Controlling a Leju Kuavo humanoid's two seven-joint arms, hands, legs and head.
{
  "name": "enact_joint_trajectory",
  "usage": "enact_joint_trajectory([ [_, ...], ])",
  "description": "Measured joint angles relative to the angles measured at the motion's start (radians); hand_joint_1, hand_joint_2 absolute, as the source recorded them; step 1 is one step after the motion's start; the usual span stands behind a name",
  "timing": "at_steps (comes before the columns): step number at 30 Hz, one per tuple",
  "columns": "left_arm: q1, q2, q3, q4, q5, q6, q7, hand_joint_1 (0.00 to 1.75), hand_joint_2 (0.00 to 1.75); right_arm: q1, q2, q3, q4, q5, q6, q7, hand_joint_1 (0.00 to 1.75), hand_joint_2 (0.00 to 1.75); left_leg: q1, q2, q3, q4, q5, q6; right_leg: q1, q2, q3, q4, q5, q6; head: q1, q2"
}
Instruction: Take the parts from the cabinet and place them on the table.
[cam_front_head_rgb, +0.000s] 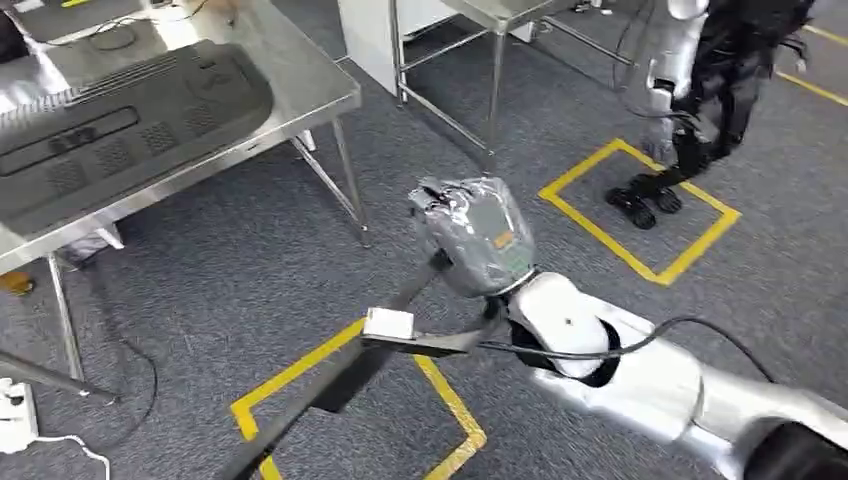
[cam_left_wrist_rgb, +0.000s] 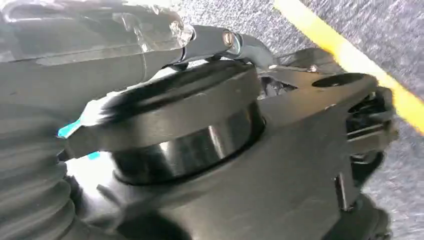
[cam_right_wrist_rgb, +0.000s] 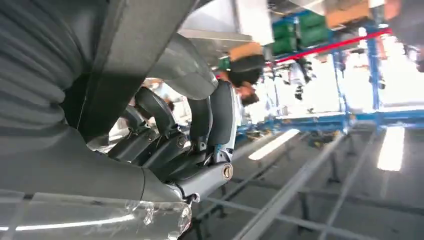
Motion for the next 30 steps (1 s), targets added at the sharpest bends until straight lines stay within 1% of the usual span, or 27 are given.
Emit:
enact_joint_trajectory([
  [1, -0.002, 0.001, 0.0, 0.0, 0.0, 0.0, -0.002, 0.0, 1.75, 0.002, 0.0, 0.0, 0.001, 0.0, 0.0, 0.0, 1.75, 1.75, 0.001, 0.005, -0.026, 0.054, -0.015, -0.004, 0.0, -0.017, 0.003, 0.0, -0.003, 0.0, -0.005, 0.0],
  [2, -0.003, 0.001, 0.0, 0.0, 0.0, 0.0, -0.002, 0.0, 1.75, 0.002, 0.0, 0.001, 0.001, 0.0, -0.001, -0.002, 1.75, 1.75, 0.001, 0.008, -0.031, 0.069, -0.008, -0.006, -0.001, -0.031, 0.006, 0.0, -0.007, 0.0, -0.011, 0.0],
  [3, -0.002, 0.002, 0.0, 0.0, 0.0, -0.001, -0.002, 0.0, 1.75, 0.002, 0.001, 0.002, 0.001, 0.0, -0.001, -0.003, 1.75, 1.75, 0.003, 0.01, -0.012, 0.038, 0.02, -0.007, -0.001, -0.044, 0.01, 0.0, -0.01, 0.001, -0.017, 0.0],
  [4, 0.0, 0.003, 0.0, 0.0, 0.0, 0.0, -0.002, 0.0, 1.75, 0.002, 0.001, 0.002, 0.001, 0.0, -0.002, -0.005, 1.75, 1.75, 0.004, 0.016, 0.024, -0.031, 0.061, -0.007, -0.001, -0.056, 0.015, 0.001, -0.013, 0.003, -0.022, 0.0],
  [5, 0.001, 0.004, 0.0, 0.001, 0.003, 0.0, -0.002, 0.0, 1.75, 0.001, 0.001, 0.002, 0.001, 0.001, -0.002, -0.005, 1.75, 1.75, 0.004, 0.033, 0.065, -0.116, 0.104, -0.006, -0.001, -0.066, 0.02, 0.001, -0.017, 0.006, -0.024, 0.0],
  [6, 0.002, 0.004, 0.0, 0.002, 0.004, 0.0, 0.003, 0.0, 1.75, 0.001, 0.001, 0.001, 0.001, 0.001, -0.002, -0.005, 1.75, 1.75, 0.003, 0.073, 0.092, -0.192, 0.122, -0.003, 0.002, -0.076, 0.024, 0.0, -0.021, 0.011, -0.026, 0.0],
  [7, 0.004, 0.005, 0.0, 0.002, 0.005, -0.001, 0.003, 0.0, 1.75, 0.001, 0.001, 0.001, 0.001, 0.003, -0.004, -0.005, 1.75, 1.75, -0.01, 0.091, 0.098, -0.2, 0.109, 0.004, 0.008, -0.084, 0.024, 0.0, -0.022, 0.015, -0.031, 0.0],
  [8, 0.005, 0.005, 0.0, 0.002, 0.004, -0.001, 0.002, 0.0, 1.75, 0.0, 0.001, 0.001, 0.001, 0.003, -0.006, -0.005, 1.75, 1.75, -0.008, 0.088, 0.098, -0.214, 0.108, 0.021, 0.012, -0.091, 0.022, 0.0, -0.023, 0.018, -0.031, 0.0],
  [10, 0.006, 0.005, 0.0, 0.002, 0.003, -0.001, 0.001, 0.0, 1.75, -0.001, 0.002, 0.001, 0.001, 0.003, -0.007, -0.008, 1.75, 1.75, -0.012, 0.065, 0.091, -0.212, 0.108, 0.03, 0.014, -0.115, 0.028, -0.004, -0.025, 0.027, -0.015, 0.0],
  [11, 0.007, 0.005, 0.0, 0.002, 0.003, -0.002, 0.001, 0.0, 1.75, -0.002, 0.003, 0.001, 0.001, 0.003, -0.008, -0.009, 1.75, 1.75, -0.01, 0.054, 0.094, -0.219, 0.111, 0.04, 0.013, -0.126, 0.032, -0.005, -0.029, 0.034, -0.015, 0.0],
  [12, 0.009, 0.004, 0.0, 0.002, 0.003, -0.003, 0.001, 0.0, 1.75, -0.004, 0.004, 0.0, 0.001, 0.003, -0.008, -0.01, 1.75, 1.75, -0.001, 0.045, 0.104, -0.227, 0.114, 0.048, 0.008, -0.112, 0.036, 0.001, -0.041, 0.042, -0.014, 0.0],
  [13, 0.008, 0.004, 0.0, 0.002, 0.003, -0.003, 0.001, 0.0, 1.75, -0.005, 0.004, 0.0, 0.001, 0.004, -0.012, -0.011, 1.75, 1.75, -0.001, 0.037, 0.105, -0.228, 0.114, 0.051, 0.007, -0.056, 0.02, 0.044, -0.066, 0.043, -0.008, 0.0],
  [14, 0.007, 0.003, 0.0, 0.002, 0.003, -0.003, 0.001, 0.0, 1.75, -0.006, 0.004, -0.001, 0.001, 0.005, -0.016, -0.013, 1.75, 1.75, -0.001, 0.03, 0.105, -0.228, 0.114, 0.057, 0.007, -0.02, -0.019, 0.121, -0.103, 0.041, 0.0, 0.0],
  [15, 0.005, 0.003, 0.0, 0.002, 0.003, -0.003, 0.001, 0.0, 1.75, -0.002, 0.004, 0.0, 0.001, 0.005, -0.017, -0.013, 1.75, 1.75, -0.002, 0.02, 0.106, -0.228, 0.113, 0.06, 0.007, -0.003, -0.066, 0.207, -0.136, 0.041, 0.008, 0.0],
  [16, 0.005, 0.003, 0.0, 0.002, 0.002, -0.004, 0.001, 0.0, 1.75, 0.002, 0.004, 0.0, 0.002, 0.005, -0.017, -0.014, 1.75, 1.75, -0.004, 0.008, 0.106, -0.227, 0.112, 0.062, 0.008, 0.005, -0.11, 0.279, -0.154, 0.04, 0.013, 0.0],
  [17, 0.007, 0.003, 0.0, 0.002, 0.002, -0.005, 0.001, 0.0, 1.75, 0.004, 0.004, 0.0, 0.004, 0.005, -0.017, -0.014, 1.75, 1.75, -0.006, -0.005, 0.107, -0.227, 0.111, 0.063, 0.009, 0.007, -0.135, 0.309, -0.147, 0.039, 0.016, 0.0],
  [18, 0.007, 0.003, 0.0, 0.002, 0.002, -0.007, 0.001, 0.0, 1.75, 0.005, 0.004, 0.0, 0.005, 0.005, -0.017, -0.016, 1.75, 1.75, -0.007, -0.018, 0.11, -0.226, 0.11, 0.065, 0.011, 0.008, -0.137, 0.292, -0.117, 0.036, 0.019, 0.0],
  [20, 0.007, 0.003, 0.0, 0.001, 0.002, -0.011, 0.0, 0.0, 1.75, 0.003, 0.003, 0.0, 0.006, 0.005, -0.018, -0.017, 1.75, 1.75, -0.009, -0.047, 0.117, -0.223, 0.104, 0.063, 0.016, 0.023, -0.087, 0.145, -0.011, 0.022, 0.026, 0.0],
  [21, 0.007, 0.002, 0.0, 0.0, 0.002, -0.011, 0.0, 0.0, 1.75, 0.002, 0.003, 0.0, 0.006, 0.005, -0.019, -0.018, 1.75, 1.75, -0.008, -0.058, 0.119, -0.22, 0.1, 0.062, 0.017, 0.056, -0.055, 0.057, 0.039, 0.015, 0.032, 0.0],
  [22, 0.006, -0.001, 0.0, 0.0, 0.003, -0.011, -0.002, 0.0, 1.75, 0.003, 0.003, 0.0, 0.008, 0.005, -0.02, -0.018, 1.75, 1.75, -0.011, -0.064, 0.114, -0.217, 0.096, 0.057, 0.012, 0.098, -0.045, 0.035, 0.025, 0.011, 0.027, 0.0],
  [23, 0.005, -0.001, 0.0, 0.0, 0.002, -0.011, -0.003, 0.0, 1.75, 0.001, 0.004, 0.0, 0.008, 0.005, -0.021, -0.019, 1.75, 1.75, -0.006, -0.078, 0.107, -0.21, 0.095, 0.054, 0.012, 0.091, -0.035, 0.003, 0.02, 0.016, 0.025, 0.0],
  [24, 0.004, 0.0, 0.0, 0.0, 0.001, -0.011, -0.003, 0.0, 1.75, 0.002, 0.004, 0.0, 0.009, 0.005, -0.021, -0.019, 1.75, 1.75, 0.0, -0.085, 0.104, -0.214, 0.097, 0.049, 0.017, 0.081, -0.035, 0.008, 0.019, 0.016, 0.024, 0.0],
  [26, 0.004, 0.0, 0.0, 0.0, 0.0, -0.01, -0.006, 0.0, 1.75, -0.001, 0.005, 0.0, 0.01, 0.005, -0.021, -0.019, 1.75, 1.75, 0.002, -0.108, 0.105, -0.218, 0.096, 0.039, 0.015, 0.06, -0.027, 0.001, 0.016, 0.009, 0.03, 0.0],
  [27, 0.004, 0.002, 0.0, 0.0, 0.0, -0.01, -0.006, 0.0, 1.75, -0.003, 0.006, 0.0, 0.011, 0.005, -0.021, -0.019, 1.75, 1.75, -0.005, -0.092, 0.111, -0.208, 0.086, 0.033, 0.004, 0.042, -0.015, -0.009, 0.018, 0.008, 0.034, 0.0],
  [28, 0.004, 0.001, 0.0, 0.0, 0.0, -0.01, -0.006, 0.0, 1.75, -0.003, 0.006, 0.0, 0.011, 0.006, -0.023, -0.019, 1.75, 1.75, -0.013, -0.04, 0.1, -0.176, 0.069, 0.021, 0.003, 0.034, -0.007, -0.015, 0.015, 0.003, 0.025, 0.0],
  [29, 0.003, 0.002, 0.0, 0.0, -0.001, -0.01, -0.006, 0.0, 1.75, -0.005, 0.007, 0.0, 0.011, 0.005, -0.024, -0.019, 1.75, 1.75, -0.01, -0.009, 0.068, -0.116, 0.04, 0.014, 0.004, 0.019, -0.001, -0.015, 0.011, -0.001, 0.008, 0.0],
  [30, 0.002, 0.003, 0.0, 0.001, 0.0, -0.01, -0.006, 0.0, 1.75, -0.003, 0.007, 0.0, 0.011, 0.006, -0.025, -0.019, 1.75, 1.75, -0.006, 0.006, 0.026, -0.036, 0.006, 0.008, 0.005, 0.006, 0.006, -0.015, 0.005, -0.003, 0.004, 0.0],
])
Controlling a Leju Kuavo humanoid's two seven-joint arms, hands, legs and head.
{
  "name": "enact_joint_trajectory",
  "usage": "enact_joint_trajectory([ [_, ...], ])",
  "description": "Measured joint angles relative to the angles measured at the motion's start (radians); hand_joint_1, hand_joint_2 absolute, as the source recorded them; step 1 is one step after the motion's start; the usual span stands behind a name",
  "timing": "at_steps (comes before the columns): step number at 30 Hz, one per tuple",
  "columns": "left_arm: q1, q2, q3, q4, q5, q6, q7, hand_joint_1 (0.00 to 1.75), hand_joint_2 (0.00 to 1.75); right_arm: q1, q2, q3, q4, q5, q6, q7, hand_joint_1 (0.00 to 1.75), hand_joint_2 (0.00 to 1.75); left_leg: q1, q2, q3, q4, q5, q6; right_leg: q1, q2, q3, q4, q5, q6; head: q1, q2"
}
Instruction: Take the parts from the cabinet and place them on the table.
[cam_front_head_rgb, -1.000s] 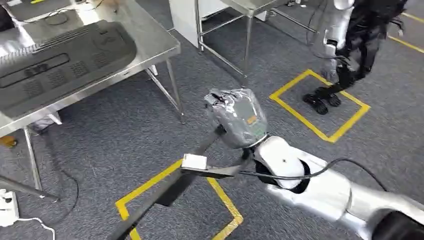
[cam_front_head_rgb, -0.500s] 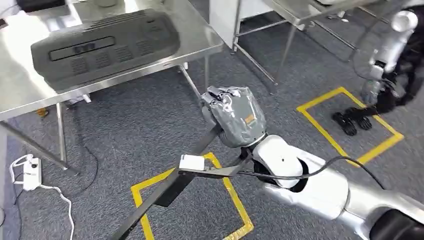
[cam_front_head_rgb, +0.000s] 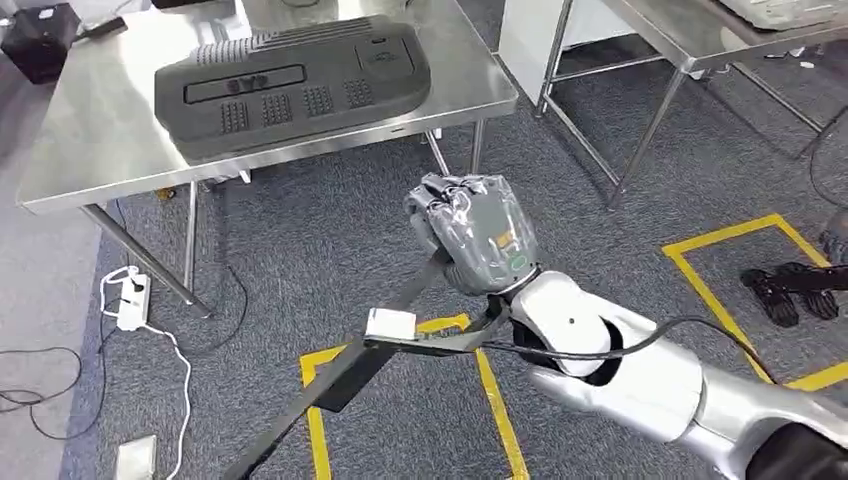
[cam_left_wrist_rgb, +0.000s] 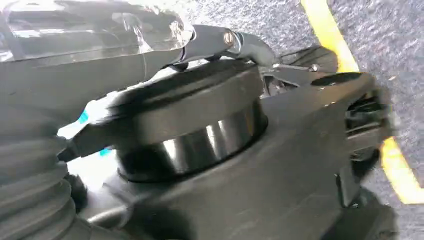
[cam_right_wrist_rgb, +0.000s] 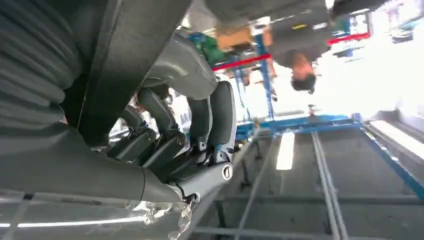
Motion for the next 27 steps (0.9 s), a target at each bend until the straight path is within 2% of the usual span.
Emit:
enact_joint_trajectory([
  [1, 0.0, 0.001, 0.0, 0.0, 0.0, 0.0, -0.004, 0.0, 1.75, 0.002, 0.0, 0.0, 0.002, 0.0, 0.0, 0.0, 1.75, 1.75, 0.002, 0.005, -0.039, 0.07, -0.022, -0.005, 0.0, -0.015, 0.006, 0.0, -0.006, 0.0, -0.002, 0.0],
  [2, -0.003, 0.002, 0.0, 0.0, 0.0, 0.0, -0.006, 0.0, 1.75, 0.003, 0.0, 0.0, 0.003, 0.0, 0.0, 0.0, 1.75, 1.75, 0.004, 0.005, -0.062, 0.112, -0.023, -0.01, -0.002, -0.031, 0.013, 0.0, -0.012, 0.0, -0.007, 0.0],
  [3, -0.003, 0.003, 0.0, 0.0, 0.0, 0.0, -0.006, 0.0, 1.75, 0.003, 0.0, 0.002, 0.003, 0.0, 0.0, 0.0, 1.75, 1.75, 0.006, 0.006, -0.057, 0.101, 0.001, -0.014, -0.003, -0.044, 0.021, 0.0, -0.019, 0.001, -0.01, 0.0],
  [4, -0.002, 0.003, 0.0, 0.0, 0.0, 0.0, -0.005, 0.0, 1.75, 0.003, 0.001, 0.003, 0.003, 0.0, 0.0, -0.001, 1.75, 1.75, 0.01, 0.008, -0.034, 0.051, 0.043, -0.017, -0.005, -0.055, 0.03, 0.0, -0.025, 0.004, -0.016, 0.0],
  [5, 0.001, 0.005, 0.0, 0.0, 0.0, 0.001, -0.004, 0.0, 1.75, 0.003, 0.001, 0.003, 0.003, 0.0, 0.0, -0.001, 1.75, 1.75, 0.013, 0.017, 0.001, -0.026, 0.094, -0.02, -0.006, -0.065, 0.039, 0.001, -0.032, 0.007, -0.02, 0.0],
  [6, 0.001, 0.006, 0.0, 0.0, 0.002, 0.001, -0.004, 0.0, 1.75, 0.002, 0.001, 0.002, 0.003, 0.0, 0.0, -0.001, 1.75, 1.75, 0.016, 0.041, 0.04, -0.117, 0.144, -0.022, -0.007, -0.077, 0.05, 0.001, -0.04, 0.013, -0.021, 0.0],
  [7, 0.003, 0.006, 0.0, 0.0, 0.003, 0.001, -0.001, 0.0, 1.75, 0.001, 0.001, 0.002, 0.003, 0.0, 0.0, -0.001, 1.75, 1.75, 0.006, 0.08, 0.051, -0.14, 0.129, -0.021, -0.001, -0.087, 0.055, -0.003, -0.046, 0.02, -0.023, 0.0],
  [8, 0.004, 0.007, 0.0, 0.0, 0.003, 0.001, -0.001, 0.0, 1.75, -0.002, 0.001, 0.002, 0.004, 0.0, 0.0, -0.001, 1.75, 1.75, -0.001, 0.088, 0.055, -0.163, 0.127, -0.008, 0.002, -0.092, 0.055, 0.001, -0.05, 0.027, -0.033, 0.0],
  [9, 0.004, 0.007, 0.0, 0.0, 0.003, 0.001, -0.001, 0.0, 1.75, -0.003, 0.001, 0.002, 0.004, 0.0, 0.0, -0.001, 1.75, 1.75, 0.001, 0.081, 0.057, -0.175, 0.11, 0.012, 0.008, -0.102, 0.052, 0.001, -0.051, 0.029, -0.029, 0.0],
  [10, 0.005, 0.007, 0.0, 0.0, 0.002, 0.001, -0.001, 0.0, 1.75, -0.001, 0.001, 0.002, 0.004, 0.0, 0.0, 0.0, 1.75, 1.75, 0.003, 0.066, 0.052, -0.178, 0.109, 0.019, 0.01, -0.111, 0.058, 0.005, -0.048, 0.035, -0.016, 0.0],
  [11, 0.006, 0.007, 0.0, 0.0, 0.001, 0.001, -0.001, 0.0, 1.75, -0.001, 0.001, 0.002, 0.004, 0.0, 0.0, 0.0, 1.75, 1.75, 0.002, 0.054, 0.056, -0.178, 0.105, 0.029, 0.007, -0.112, 0.061, 0.008, -0.045, 0.042, -0.011, 0.0],
  [12, 0.007, 0.006, 0.0, 0.0, 0.001, 0.0, -0.001, 0.0, 1.75, -0.001, 0.002, 0.002, 0.004, 0.0, -0.001, 0.0, 1.75, 1.75, 0.005, 0.041, 0.07, -0.185, 0.105, 0.037, 0.004, -0.113, 0.062, 0.02, -0.053, 0.048, -0.011, 0.0],
  [13, 0.008, 0.005, 0.0, 0.0, 0.0, 0.0, -0.001, 0.0, 1.75, -0.002, 0.002, 0.002, 0.004, 0.0, -0.001, 0.0, 1.75, 1.75, 0.008, 0.035, 0.079, -0.188, 0.103, 0.042, -0.001, -0.063, 0.053, 0.053, -0.066, 0.049, -0.005, 0.0],
  [14, 0.007, 0.005, 0.0, 0.0, 0.0, 0.0, -0.001, 0.0, 1.75, -0.005, 0.002, 0.001, 0.004, 0.0, -0.002, 0.0, 1.75, 1.75, 0.009, 0.026, 0.082, -0.188, 0.1, 0.048, 0.0, -0.025, 0.018, 0.112, -0.096, 0.048, 0.0, 0.0],
  [15, 0.004, 0.005, 0.0, 0.0, 0.0, 0.0, -0.001, 0.0, 1.75, -0.004, 0.002, 0.001, 0.004, 0.001, -0.002, 0.0, 1.75, 1.75, 0.008, 0.015, 0.085, -0.188, 0.098, 0.052, -0.001, -0.009, -0.03, 0.19, -0.129, 0.047, 0.008, 0.0],
  [16, 0.004, 0.005, 0.0, 0.0, 0.0, 0.0, -0.001, 0.0, 1.75, -0.001, 0.002, 0.002, 0.004, 0.0, -0.002, 0.0, 1.75, 1.75, 0.008, 0.004, 0.087, -0.188, 0.095, 0.055, 0.001, -0.002, -0.079, 0.261, -0.154, 0.048, 0.013, 0.0],
  [17, 0.006, 0.005, 0.0, 0.0, 0.0, -0.001, -0.001, 0.0, 1.75, 0.002, 0.002, 0.002, 0.004, 0.001, -0.002, 0.001, 1.75, 1.75, 0.005, -0.008, 0.09, -0.187, 0.092, 0.058, 0.003, 0.001, -0.119, 0.309, -0.161, 0.047, 0.017, 0.0],
  [18, 0.007, 0.005, 0.0, -0.001, 0.0, -0.001, -0.001, 0.0, 1.75, 0.005, 0.002, 0.002, 0.005, 0.001, -0.002, 0.001, 1.75, 1.75, 0.003, -0.021, 0.095, -0.187, 0.088, 0.059, 0.004, 0.002, -0.141, 0.317, -0.145, 0.045, 0.021, 0.0],
  [19, 0.008, 0.004, 0.0, -0.001, 0.0, -0.002, -0.001, 0.0, 1.75, 0.006, 0.002, 0.002, 0.005, 0.001, -0.002, 0.001, 1.75, 1.75, 0.002, -0.036, 0.103, -0.187, 0.083, 0.059, 0.007, 0.004, -0.14, 0.279, -0.102, 0.04, 0.023, 0.0],
  [20, 0.01, 0.003, 0.0, -0.001, 0.0, -0.002, -0.001, 0.0, 1.75, 0.005, 0.001, 0.002, 0.005, 0.001, -0.002, 0.001, 1.75, 1.75, 0.0, -0.048, 0.115, -0.187, 0.077, 0.058, 0.01, 0.01, -0.12, 0.205, -0.041, 0.031, 0.027, 0.0],
  [21, 0.01, 0.002, 0.0, -0.001, 0.0, -0.002, -0.001, 0.0, 1.75, 0.005, 0.0, 0.002, 0.005, 0.001, -0.002, 0.002, 1.75, 1.75, -0.002, -0.051, 0.127, -0.187, 0.068, 0.058, 0.015, 0.021, -0.092, 0.113, 0.027, 0.02, 0.033, 0.0],
  [22, 0.011, 0.0, 0.0, -0.001, 0.0, -0.002, -0.001, 0.0, 1.75, 0.006, -0.002, 0.002, 0.005, -0.001, -0.001, 0.003, 1.75, 1.75, -0.001, -0.057, 0.133, -0.188, 0.059, 0.058, 0.019, 0.029, -0.076, 0.052, 0.062, 0.008, 0.036, 0.0],
  [23, 0.011, -0.002, 0.0, -0.001, 0.0, -0.002, -0.001, 0.0, 1.75, 0.006, 0.0, 0.002, 0.006, -0.004, 0.002, 0.003, 1.75, 1.75, -0.002, -0.063, 0.134, -0.186, 0.056, 0.053, 0.022, 0.031, -0.08, 0.049, 0.038, 0.009, 0.024, 0.0],
  [24, 0.011, -0.002, 0.0, 0.0, -0.002, -0.002, -0.001, 0.0, 1.75, 0.003, 0.0, 0.002, 0.006, -0.01, 0.006, 0.003, 1.75, 1.75, 0.003, -0.068, 0.127, -0.185, 0.052, 0.046, 0.025, 0.031, -0.072, 0.02, 0.025, 0.01, 0.03, 0.0],
  [25, 0.011, -0.002, 0.0, 0.0, -0.002, -0.002, -0.001, 0.0, 1.75, 0.004, 0.0, 0.0, 0.006, -0.011, 0.006, 0.007, 1.75, 1.75, 0.004, -0.068, 0.138, -0.187, 0.051, 0.04, 0.027, 0.029, -0.068, 0.014, 0.039, 0.007, 0.031, 0.0],
  [26, 0.012, -0.002, 0.0, 0.0, -0.002, -0.002, -0.001, 0.0, 1.75, 0.004, -0.002, 0.0, 0.006, -0.012, 0.007, 0.007, 1.75, 1.75, 0.001, -0.067, 0.14, -0.177, 0.056, 0.036, 0.024, 0.025, -0.059, 0.012, 0.03, -0.001, 0.029, 0.0],
  [27, 0.011, 0.001, 0.0, 0.001, -0.003, -0.001, -0.001, 0.0, 1.75, 0.004, 0.0, 0.0, 0.007, -0.012, 0.007, 0.007, 1.75, 1.75, -0.007, -0.066, 0.141, -0.169, 0.05, 0.032, 0.012, 0.021, -0.042, 0.007, 0.03, -0.002, 0.031, 0.0],
])
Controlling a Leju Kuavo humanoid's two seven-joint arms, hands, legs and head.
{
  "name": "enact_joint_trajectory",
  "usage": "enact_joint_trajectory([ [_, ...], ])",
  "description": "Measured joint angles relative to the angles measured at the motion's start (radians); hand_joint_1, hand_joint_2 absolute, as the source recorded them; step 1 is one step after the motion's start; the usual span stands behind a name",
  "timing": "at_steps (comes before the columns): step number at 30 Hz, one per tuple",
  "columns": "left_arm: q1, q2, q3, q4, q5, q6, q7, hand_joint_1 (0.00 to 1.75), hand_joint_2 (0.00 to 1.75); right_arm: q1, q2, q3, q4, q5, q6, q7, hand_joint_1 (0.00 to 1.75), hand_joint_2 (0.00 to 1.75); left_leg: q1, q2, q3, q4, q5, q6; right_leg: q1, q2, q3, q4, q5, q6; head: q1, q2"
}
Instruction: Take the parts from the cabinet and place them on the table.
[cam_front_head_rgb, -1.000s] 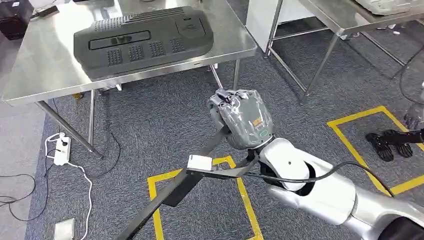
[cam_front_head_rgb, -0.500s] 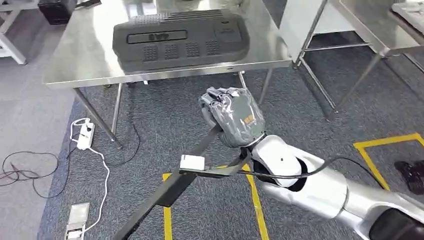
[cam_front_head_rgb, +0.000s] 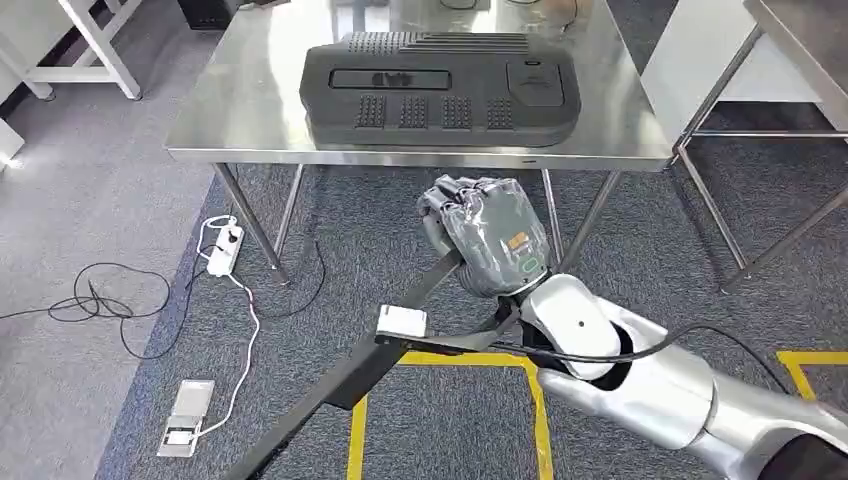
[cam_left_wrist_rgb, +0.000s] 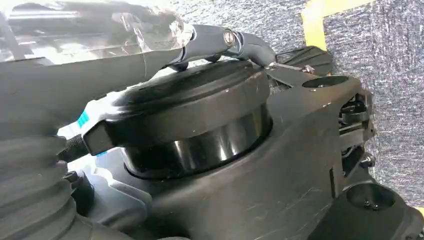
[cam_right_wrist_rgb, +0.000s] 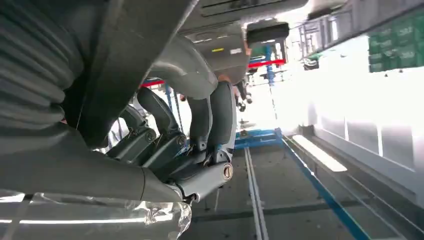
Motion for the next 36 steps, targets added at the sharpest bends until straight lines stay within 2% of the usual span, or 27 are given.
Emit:
enact_joint_trajectory([
  [1, 0.0, -0.001, 0.0, 0.0, 0.0, 0.0, 0.0, 0.0, 1.75, 0.0, 0.001, 0.0, 0.0, 0.0, 0.0, -0.002, 1.75, 1.75, -0.003, 0.023, 0.004, 0.023, -0.009, -0.006, -0.002, -0.004, 0.013, -0.006, -0.004, -0.001, 0.003, 0.0],
  [2, -0.001, -0.001, 0.0, 0.0, 0.0, -0.001, 0.002, 0.0, 1.75, -0.002, 0.003, -0.001, 0.0, 0.0, 0.0, -0.001, 1.75, 1.75, -0.001, 0.052, -0.02, 0.071, -0.027, -0.019, -0.005, -0.006, 0.023, -0.008, -0.009, -0.006, -0.017, 0.0],
  [3, -0.002, 0.0, 0.0, 0.0, 0.0, 0.0, 0.002, 0.0, 1.75, -0.003, 0.003, -0.001, 0.0, -0.001, 0.0, -0.001, 1.75, 1.75, 0.006, 0.066, -0.064, 0.142, -0.06, -0.027, -0.006, -0.009, 0.029, -0.008, -0.016, -0.006, -0.026, 0.0],
  [5, -0.004, 0.002, 0.0, 0.0, 0.0, -0.001, -0.002, 0.0, 1.75, 0.002, 0.003, -0.001, 0.001, -0.001, 0.001, 0.0, 1.75, 1.75, 0.013, 0.073, -0.147, 0.269, -0.116, -0.043, -0.01, -0.019, 0.043, -0.008, -0.03, -0.003, -0.025, 0.0],
  [6, -0.008, 0.003, 0.0, 0.0, 0.0, -0.001, -0.003, 0.0, 1.75, 0.005, 0.003, 0.0, 0.002, -0.002, 0.002, 0.0, 1.75, 1.75, 0.014, 0.073, -0.162, 0.283, -0.114, -0.05, -0.013, -0.022, 0.053, -0.008, -0.038, -0.001, -0.026, 0.0],
  [7, -0.008, 0.003, 0.0, 0.0, 0.0, -0.001, -0.002, 0.0, 1.75, 0.006, 0.003, 0.0, 0.002, -0.002, 0.002, -0.001, 1.75, 1.75, 0.016, 0.073, -0.158, 0.26, -0.089, -0.05, -0.017, -0.026, 0.064, -0.008, -0.046, 0.002, -0.026, 0.0],
  [8, -0.007, 0.004, 0.0, 0.0, 0.0, 0.0, -0.002, 0.0, 1.75, 0.006, 0.003, 0.0, 0.002, -0.002, 0.002, -0.001, 1.75, 1.75, 0.02, 0.074, -0.138, 0.199, -0.037, -0.053, -0.021, -0.028, 0.077, -0.008, -0.055, 0.007, -0.029, 0.0],
  [10, -0.005, 0.006, 0.0, 0.001, 0.001, 0.0, -0.002, 0.0, 1.75, 0.005, 0.003, 0.0, 0.002, -0.002, 0.003, -0.001, 1.75, 1.75, 0.031, 0.086, -0.082, 0.023, 0.085, -0.06, -0.029, -0.032, 0.102, -0.008, -0.073, 0.02, -0.031, 0.0],
  [11, -0.005, 0.006, 0.0, 0.0, 0.002, 0.0, 0.001, 0.0, 1.75, 0.005, 0.003, 0.0, 0.003, -0.002, 0.003, -0.001, 1.75, 1.75, 0.025, 0.091, -0.087, 0.012, 0.069, -0.065, -0.026, -0.033, 0.107, -0.01, -0.077, 0.026, -0.032, 0.0],
  [12, -0.005, 0.006, 0.0, 0.0, 0.002, -0.001, 0.001, 0.0, 1.75, 0.003, 0.003, 0.0, 0.003, -0.002, 0.005, -0.001, 1.75, 1.75, 0.021, 0.095, -0.09, -0.013, 0.037, -0.045, -0.023, -0.033, 0.1, -0.008, -0.078, 0.032, -0.046, 0.0],
  [13, -0.002, 0.006, 0.0, 0.0, 0.002, -0.001, 0.001, 0.0, 1.75, 0.003, 0.003, 0.0, 0.003, -0.003, 0.006, -0.001, 1.75, 1.75, 0.022, 0.092, -0.089, -0.005, 0.062, -0.028, -0.018, -0.034, 0.099, -0.011, -0.082, 0.039, -0.039, 0.0],
  [16, -0.003, 0.005, 0.0, 0.0, 0.003, -0.001, 0.001, 0.0, 1.75, 0.005, 0.003, 0.0, 0.003, -0.003, 0.006, -0.001, 1.75, 1.75, 0.026, 0.084, -0.072, -0.01, 0.053, -0.003, -0.023, -0.034, 0.105, 0.015, -0.092, 0.055, -0.026, 0.0],
  [17, -0.003, 0.005, 0.0, 0.0, 0.003, -0.001, 0.001, 0.0, 1.75, 0.003, 0.003, -0.002, 0.003, -0.003, 0.006, -0.001, 1.75, 1.75, 0.026, 0.084, -0.067, -0.01, 0.05, 0.002, -0.02, -0.029, 0.086, 0.056, -0.109, 0.053, -0.017, 0.0],
  [20, -0.003, 0.005, 0.0, 0.0, 0.002, -0.001, 0.001, 0.0, 1.75, 0.003, 0.003, -0.002, 0.003, -0.003, 0.008, 0.0, 1.75, 1.75, 0.02, 0.083, -0.059, -0.01, 0.038, 0.016, -0.01, -0.026, -0.057, 0.276, -0.194, 0.049, -0.003, 0.0],
  [21, -0.002, 0.005, 0.0, 0.0, 0.002, -0.001, 0.001, 0.0, 1.75, 0.005, 0.003, -0.002, 0.003, -0.003, 0.01, 0.0, 1.75, 1.75, 0.017, 0.08, -0.054, -0.01, 0.034, 0.018, -0.007, -0.026, -0.092, 0.316, -0.2, 0.044, 0.0, 0.0],
  [22, -0.002, 0.005, 0.0, 0.0, 0.002, -0.002, 0.001, 0.0, 1.75, 0.008, 0.003, -0.002, 0.003, -0.003, 0.011, 0.001, 1.75, 1.75, 0.013, 0.077, -0.045, -0.01, 0.027, 0.019, -0.002, -0.025, -0.106, 0.308, -0.178, 0.036, 0.002, 0.0],
  [23, -0.001, 0.004, 0.0, 0.0, 0.002, -0.004, 0.001, 0.0, 1.75, 0.008, 0.002, -0.002, 0.003, -0.003, 0.013, 0.002, 1.75, 1.75, 0.008, 0.074, -0.034, -0.01, 0.019, 0.019, 0.004, -0.023, -0.097, 0.255, -0.133, 0.025, 0.003, 0.0],
  [25, 0.0, 0.004, 0.0, 0.0, -0.003, -0.013, 0.002, 0.0, 1.75, 0.008, 0.002, -0.003, 0.003, -0.003, 0.013, 0.003, 1.75, 1.75, 0.0, 0.072, -0.008, -0.011, 0.003, 0.02, 0.019, -0.018, -0.041, 0.084, -0.009, -0.003, 0.008, 0.0],
  [26, 0.003, -0.001, 0.0, 0.0, -0.004, -0.016, 0.002, 0.0, 1.75, 0.01, 0.002, -0.005, 0.003, -0.005, 0.013, 0.006, 1.75, 1.75, 0.004, 0.073, -0.012, -0.015, -0.004, 0.019, 0.027, -0.017, -0.025, 0.042, 0.009, -0.021, 0.002, 0.0],
  [27, 0.003, 0.0, 0.0, 0.0, -0.005, -0.016, 0.003, 0.0, 1.75, 0.007, 0.002, -0.005, 0.004, -0.006, 0.013, 0.008, 1.75, 1.75, 0.005, 0.068, -0.007, -0.014, -0.005, 0.015, 0.033, -0.013, -0.034, 0.031, -0.039, -0.019, -0.014, 0.0],
  [29, 0.001, 0.001, 0.0, 0.001, -0.006, -0.016, 0.005, 0.0, 1.75, 0.008, 0.002, -0.007, 0.004, -0.007, 0.012, 0.011, 1.75, 1.75, 0.006, 0.07, -0.002, -0.002, -0.005, 0.004, 0.034, -0.014, -0.022, 0.008, -0.006, -0.017, 0.002, 0.0],
  [30, 0.002, 0.002, 0.0, 0.001, -0.006, -0.016, 0.005, 0.0, 1.75, 0.008, 0.0, -0.008, 0.004, -0.006, 0.012, 0.011, 1.75, 1.75, 0.006, 0.07, 0.003, 0.0, -0.001, -0.001, 0.028, -0.014, -0.011, 0.006, -0.009, -0.019, 0.0, 0.0],
  [31, 0.001, 0.006, 0.0, 0.002, -0.006, -0.016, 0.005, 0.0, 1.75, 0.008, 0.0, -0.008, 0.004, -0.006, 0.012, 0.011, 1.75, 1.75, -0.003, 0.07, 0.003, 0.011, -0.009, -0.004, 0.015, -0.018, 0.007, -0.002, -0.008, -0.016, 0.004, 0.0],
  [32, 0.001, 0.005, 0.0, 0.001, -0.006, -0.016, 0.005, 0.0, 1.75, 0.007, 0.0, -0.008, 0.004, -0.006, 0.011, 0.01, 1.75, 1.75, -0.003, 0.074, -0.003, 0.041, -0.02, -0.013, 0.013, -0.021, 0.02, -0.007, -0.012, -0.018, 0.005, 0.0],
  [33, 0.0, 0.005, 0.0, 0.001, -0.006, -0.017, 0.005, 0.0, 1.75, 0.004, 0.002, -0.009, 0.004, -0.007, 0.01, 0.01, 1.75, 1.75, 0.003, 0.074, -0.036, 0.096, -0.043, -0.022, 0.01, -0.021, 0.026, -0.007, -0.016, -0.021, -0.014, 0.0],
  [35, -0.002, 0.006, 0.0, 0.001, -0.006, -0.017, 0.002, 0.0, 1.75, 0.006, 0.002, -0.009, 0.005, -0.008, 0.01, 0.01, 1.75, 1.75, 0.012, 0.074, -0.121, 0.227, -0.102, -0.037, 0.007, -0.022, 0.036, -0.007, -0.028, -0.02, -0.016, 0.0],
  [36, -0.004, 0.008, 0.0, 0.001, -0.006, -0.019, -0.002, 0.0, 1.75, 0.008, 0.002, -0.009, 0.006, -0.009, 0.009, 0.01, 1.75, 1.75, 0.014, 0.075, -0.15, 0.267, -0.115, -0.044, 0.006, -0.023, 0.042, -0.007, -0.034, -0.018, -0.018, 0.0],
])
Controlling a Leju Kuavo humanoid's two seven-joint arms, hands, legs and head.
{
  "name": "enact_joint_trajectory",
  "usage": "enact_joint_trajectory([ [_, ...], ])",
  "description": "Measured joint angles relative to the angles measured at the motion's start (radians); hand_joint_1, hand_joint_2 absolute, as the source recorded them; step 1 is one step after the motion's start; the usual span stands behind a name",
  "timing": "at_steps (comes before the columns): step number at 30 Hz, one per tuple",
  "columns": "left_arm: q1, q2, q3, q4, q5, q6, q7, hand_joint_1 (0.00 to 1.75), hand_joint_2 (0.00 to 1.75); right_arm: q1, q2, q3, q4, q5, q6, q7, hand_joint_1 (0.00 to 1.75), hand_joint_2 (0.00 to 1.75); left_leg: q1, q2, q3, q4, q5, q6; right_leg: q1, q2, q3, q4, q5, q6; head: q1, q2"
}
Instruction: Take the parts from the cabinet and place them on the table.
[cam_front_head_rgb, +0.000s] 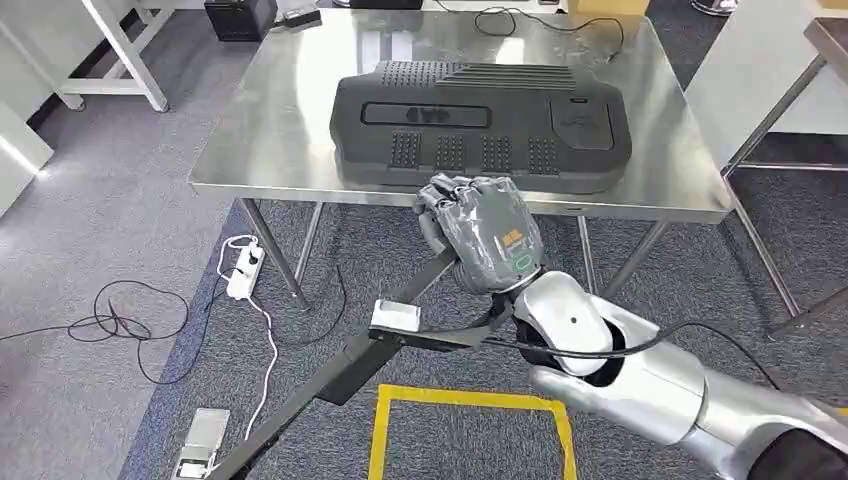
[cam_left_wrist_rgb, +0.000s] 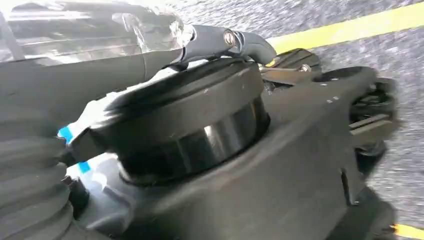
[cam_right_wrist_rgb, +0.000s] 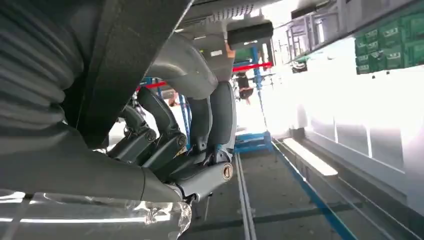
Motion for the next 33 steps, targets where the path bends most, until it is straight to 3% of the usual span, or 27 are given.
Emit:
enact_joint_trajectory([
  [1, -0.003, 0.001, 0.0, 0.0, 0.0, -0.002, 0.0, 0.0, 1.75, 0.002, 0.0, 0.0, 0.001, -0.002, 0.0, 0.0, 1.75, 1.75, 0.001, 0.0, -0.008, 0.0, 0.015, -0.003, -0.002, 0.0, 0.009, 0.0, -0.007, 0.003, 0.0, 0.0],
  [2, -0.002, 0.002, 0.0, 0.0, 0.0, -0.002, 0.0, 0.0, 1.75, 0.003, 0.0, 0.0, 0.002, -0.003, -0.001, -0.001, 1.75, 1.75, 0.004, 0.0, 0.005, -0.043, 0.057, -0.007, -0.005, 0.0, 0.019, 0.001, -0.014, 0.007, -0.003, 0.0],
  [4, 0.0, 0.003, 0.0, 0.0, -0.001, -0.002, 0.0, 0.0, 1.75, 0.002, 0.0, 0.0, 0.002, -0.003, -0.002, -0.001, 1.75, 1.75, 0.012, 0.005, 0.063, -0.214, 0.186, -0.017, -0.012, 0.0, 0.041, 0.004, -0.031, 0.017, -0.005, 0.0],
  [5, 0.0, 0.003, 0.0, 0.0, -0.001, -0.002, 0.001, 0.0, 1.75, 0.002, 0.0, 0.0, 0.003, -0.005, -0.003, -0.001, 1.75, 1.75, 0.011, 0.008, 0.073, -0.239, 0.186, -0.018, -0.01, 0.001, 0.045, 0.001, -0.036, 0.024, -0.006, 0.0],
  [6, 0.001, 0.003, 0.0, 0.0, -0.001, -0.002, 0.002, 0.0, 1.75, 0.001, 0.002, 0.0, 0.003, -0.007, -0.004, -0.001, 1.75, 1.75, 0.003, 0.012, 0.053, -0.254, 0.151, -0.01, -0.01, 0.001, 0.042, 0.007, -0.035, 0.028, -0.012, 0.0],
  [7, 0.003, 0.003, 0.0, 0.0, 0.0, -0.002, 0.002, 0.0, 1.75, 0.0, 0.002, -0.001, 0.003, -0.011, -0.007, -0.001, 1.75, 1.75, 0.003, 0.015, 0.061, -0.261, 0.164, 0.012, -0.006, 0.002, 0.033, 0.009, -0.041, 0.034, -0.02, 0.0],
  [8, 0.005, 0.004, 0.0, 0.0, 0.0, -0.002, 0.0, 0.0, 1.75, 0.002, 0.002, -0.001, 0.004, -0.015, -0.008, 0.0, 1.75, 1.75, 0.003, 0.013, 0.06, -0.263, 0.168, 0.024, -0.005, 0.001, 0.036, 0.008, -0.048, 0.04, -0.014, 0.0],
  [11, 0.001, 0.003, 0.0, 0.0, -0.001, -0.002, 0.0, 0.0, 1.75, 0.0, 0.003, -0.007, 0.005, -0.018, -0.01, -0.001, 1.75, 1.75, 0.008, 0.012, 0.078, -0.273, 0.165, 0.043, -0.008, -0.002, 0.042, 0.03, -0.07, 0.059, -0.005, 0.0],
  [12, 0.001, 0.003, 0.0, 0.0, 0.0, -0.002, 0.0, 0.0, 1.75, -0.004, 0.003, -0.008, 0.005, -0.018, -0.011, 0.0, 1.75, 1.75, 0.008, 0.012, 0.083, -0.274, 0.161, 0.049, -0.007, 0.0, 0.016, 0.079, -0.09, 0.06, 0.003, 0.0],
  [14, 0.002, 0.003, 0.0, 0.0, 0.0, -0.002, 0.0, 0.0, 1.75, -0.004, 0.003, -0.008, 0.005, -0.023, -0.011, 0.0, 1.75, 1.75, 0.007, 0.014, 0.09, -0.274, 0.151, 0.059, -0.007, 0.002, -0.087, 0.242, -0.146, 0.061, 0.012, 0.0],
  [15, 0.002, 0.003, 0.0, 0.0, 0.0, -0.002, 0.0, 0.0, 1.75, 0.0, 0.003, -0.008, 0.006, -0.026, -0.011, 0.0, 1.75, 1.75, 0.005, 0.014, 0.094, -0.274, 0.145, 0.061, -0.007, 0.002, -0.135, 0.308, -0.155, 0.06, 0.014, 0.0],
  [16, 0.003, 0.003, 0.0, 0.0, 0.0, -0.002, 0.0, 0.0, 1.75, 0.002, 0.003, -0.008, 0.007, -0.027, -0.011, 0.001, 1.75, 1.75, 0.004, 0.011, 0.101, -0.274, 0.139, 0.061, -0.007, 0.003, -0.164, 0.328, -0.138, 0.057, 0.018, 0.0],
  [17, 0.003, 0.003, 0.0, 0.0, 0.0, -0.002, 0.0, 0.0, 1.75, 0.003, 0.003, -0.008, 0.007, -0.028, -0.011, 0.0, 1.75, 1.75, 0.003, 0.009, 0.112, -0.274, 0.131, 0.061, -0.006, 0.003, -0.166, 0.299, -0.096, 0.052, 0.021, 0.0],
  [19, 0.005, 0.003, 0.0, 0.0, 0.0, -0.002, 0.0, 0.0, 1.75, 0.002, 0.003, -0.008, 0.008, -0.029, -0.011, 0.001, 1.75, 1.75, 0.0, 0.006, 0.142, -0.274, 0.11, 0.057, 0.0, 0.004, -0.114, 0.135, 0.029, 0.037, 0.027, 0.0],
  [20, 0.008, 0.002, 0.0, 0.0, 0.0, -0.002, 0.0, 0.0, 1.75, 0.002, 0.003, -0.008, 0.009, -0.029, -0.011, 0.001, 1.75, 1.75, 0.001, 0.005, 0.152, -0.276, 0.099, 0.055, 0.006, 0.005, -0.088, 0.062, 0.064, 0.027, 0.032, 0.0],
  [21, 0.008, 0.0, 0.0, 0.0, 0.0, -0.002, 0.0, 0.0, 1.75, 0.001, 0.003, -0.008, 0.012, -0.03, -0.012, 0.002, 1.75, 1.75, -0.003, 0.007, 0.149, -0.277, 0.092, 0.048, 0.013, 0.006, -0.081, 0.064, 0.049, 0.026, 0.021, 0.0],
  [22, 0.008, 0.0, 0.0, 0.0, 0.0, -0.002, 0.0, 0.0, 1.75, -0.002, 0.004, -0.008, 0.013, -0.031, -0.013, 0.002, 1.75, 1.75, 0.001, 0.005, 0.148, -0.278, 0.09, 0.043, 0.012, 0.005, -0.066, 0.03, 0.031, 0.025, 0.027, 0.0],
  [24, 0.008, 0.0, 0.0, 0.0, 0.0, -0.002, 0.0, 0.0, 1.75, -0.002, 0.005, -0.009, 0.013, -0.032, -0.014, 0.002, 1.75, 1.75, 0.002, 0.008, 0.155, -0.289, 0.086, 0.036, 0.016, 0.008, -0.065, 0.033, 0.025, 0.022, 0.023, 0.0],
  [26, 0.009, 0.003, 0.0, 0.0, 0.0, -0.002, 0.0, 0.0, 1.75, -0.002, 0.005, -0.01, 0.014, -0.031, -0.014, 0.004, 1.75, 1.75, -0.005, 0.01, 0.176, -0.286, 0.071, 0.024, -0.003, 0.006, -0.036, 0.01, 0.021, 0.02, 0.029, 0.0],
  [27, 0.01, 0.003, 0.0, 0.0, 0.0, -0.002, 0.0, 0.0, 1.75, -0.005, 0.006, -0.011, 0.014, -0.031, -0.014, 0.004, 1.75, 1.75, -0.006, 0.011, 0.159, -0.243, 0.058, 0.015, -0.006, 0.005, -0.023, 0.004, 0.016, 0.015, 0.016, 0.0],
  [30, 0.003, 0.003, 0.0, 0.0, -0.001, -0.002, -0.001, 0.0, 1.75, -0.005, 0.01, -0.011, 0.016, -0.031, -0.014, 0.004, 1.75, 1.75, 0.001, 0.011, 0.011, -0.012, -0.007, 0.0, -0.006, 0.002, 0.002, 0.003, -0.007, 0.011, -0.005, 0.0],
  [31, 0.0, 0.005, 0.0, 0.0, -0.001, -0.005, -0.002, 0.0, 1.75, -0.002, 0.01, -0.011, 0.018, -0.031, -0.013, 0.003, 1.75, 1.75, 0.001, 0.011, -0.019, 0.02, 0.001, -0.002, -0.006, 0.002, 0.013, 0.004, -0.016, 0.011, -0.007, 0.0],
  [32, -0.003, 0.005, 0.0, 0.0, -0.001, -0.007, -0.002, 0.0, 1.75, 0.0, 0.01, -0.011, 0.021, -0.032, -0.013, 0.003, 1.75, 1.75, 0.001, 0.011, -0.023, 0.005, 0.037, -0.004, -0.006, 0.003, 0.027, 0.004, -0.026, 0.012, -0.01, 0.0],
  [33, -0.002, 0.005, 0.0, 0.0, -0.001, -0.007, -0.002, 0.0, 1.75, 0.0, 0.011, -0.01, 0.022, -0.032, -0.013, 0.003, 1.75, 1.75, 0.003, 0.011, -0.009, -0.054, 0.097, -0.005, -0.007, 0.004, 0.043, 0.004, -0.037, 0.014, -0.013, 0.0],
])
